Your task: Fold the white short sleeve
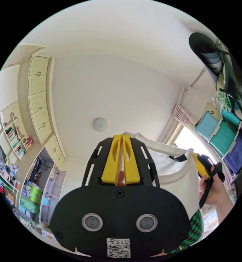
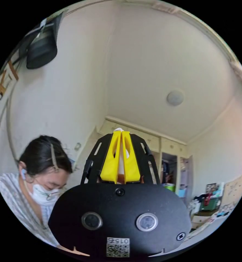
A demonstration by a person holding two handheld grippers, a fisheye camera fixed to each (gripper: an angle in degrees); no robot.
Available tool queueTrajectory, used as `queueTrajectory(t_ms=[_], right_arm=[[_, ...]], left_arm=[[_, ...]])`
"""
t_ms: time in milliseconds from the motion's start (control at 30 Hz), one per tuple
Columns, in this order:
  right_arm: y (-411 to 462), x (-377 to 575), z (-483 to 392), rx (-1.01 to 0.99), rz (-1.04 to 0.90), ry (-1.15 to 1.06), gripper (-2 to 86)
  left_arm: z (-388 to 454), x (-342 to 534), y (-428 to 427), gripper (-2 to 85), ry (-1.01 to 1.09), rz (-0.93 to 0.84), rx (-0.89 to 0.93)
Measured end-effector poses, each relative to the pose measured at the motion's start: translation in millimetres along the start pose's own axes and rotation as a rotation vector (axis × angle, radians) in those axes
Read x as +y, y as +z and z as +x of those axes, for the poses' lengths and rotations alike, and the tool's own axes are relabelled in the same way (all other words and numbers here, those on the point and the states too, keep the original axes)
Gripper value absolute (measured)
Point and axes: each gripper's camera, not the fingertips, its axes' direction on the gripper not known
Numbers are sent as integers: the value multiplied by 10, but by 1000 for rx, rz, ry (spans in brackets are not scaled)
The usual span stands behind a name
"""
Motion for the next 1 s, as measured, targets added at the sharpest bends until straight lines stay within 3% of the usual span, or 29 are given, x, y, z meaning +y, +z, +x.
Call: queueTrajectory(t_ms=[167, 300, 400, 500, 567, 633, 833, 1000], right_arm=[[70, 432, 333, -331, -88, 197, -5], [82, 632, 175, -361, -111, 230, -4], [23, 540, -31, -242, -224, 223, -4], [-114, 399, -409, 114, -279, 151, -4], [-258, 279, -843, 441, -218, 119, -4], [-303, 169, -1215, 551, -159, 73, -4], [-228, -195, -2509, 712, 5, -84, -4], [-126, -404, -3222, 725, 53, -151, -4]], left_arm=[[32, 251, 213, -8, -18, -83, 3], [50, 451, 330, -8, 1, -139, -19], [51, 535, 317, -8, 45, -168, -53], [-18, 505, 198, -8, 66, -157, -92], [-107, 398, 90, -8, 42, -136, -86], [-119, 297, 28, -7, 20, -134, -19], [331, -10, -291, -8, 213, 12, -58], [210, -262, -321, -8, 157, 3, -27]])
